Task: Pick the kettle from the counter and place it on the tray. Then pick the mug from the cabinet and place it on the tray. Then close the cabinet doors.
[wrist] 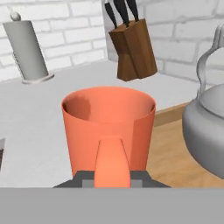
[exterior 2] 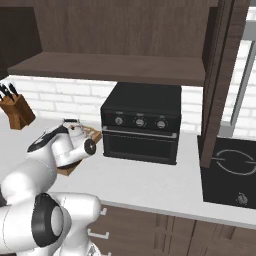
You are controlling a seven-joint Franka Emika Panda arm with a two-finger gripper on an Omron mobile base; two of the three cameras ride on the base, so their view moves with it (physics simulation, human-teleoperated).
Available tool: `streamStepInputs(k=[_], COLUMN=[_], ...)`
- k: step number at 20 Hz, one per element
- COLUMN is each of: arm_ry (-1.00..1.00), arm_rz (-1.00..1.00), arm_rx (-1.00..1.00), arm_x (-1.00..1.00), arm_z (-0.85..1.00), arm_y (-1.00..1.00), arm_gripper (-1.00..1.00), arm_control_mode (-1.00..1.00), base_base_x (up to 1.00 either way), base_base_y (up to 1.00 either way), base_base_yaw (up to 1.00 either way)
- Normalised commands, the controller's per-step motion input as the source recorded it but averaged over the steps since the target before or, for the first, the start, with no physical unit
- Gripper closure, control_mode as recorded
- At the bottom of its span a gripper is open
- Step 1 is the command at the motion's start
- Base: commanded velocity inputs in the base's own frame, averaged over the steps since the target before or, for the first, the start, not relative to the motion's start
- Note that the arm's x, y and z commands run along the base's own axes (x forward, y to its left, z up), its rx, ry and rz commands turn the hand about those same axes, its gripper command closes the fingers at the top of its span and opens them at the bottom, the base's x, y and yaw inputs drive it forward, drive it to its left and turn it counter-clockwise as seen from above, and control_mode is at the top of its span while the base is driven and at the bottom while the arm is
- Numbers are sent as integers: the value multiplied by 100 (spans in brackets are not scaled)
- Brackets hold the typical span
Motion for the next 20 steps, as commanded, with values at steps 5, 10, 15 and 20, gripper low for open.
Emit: streamStepInputs(k=[5,10,15,20], arm_ry=[0,-1,-10,-9], arm_rz=[0,0,0,0], arm_rx=[0,0,7,5], arm_x=[13,20,28,25], arm_z=[-37,-42,-5,-10], arm_y=[11,17,4,0], arm_gripper=[100,100,100,100], arm_control_mode=[-100,-100,-100,-100], base_base_x=[0,0,0,0], base_base_y=[0,0,0,0], base_base_yaw=[0,0,0,0])
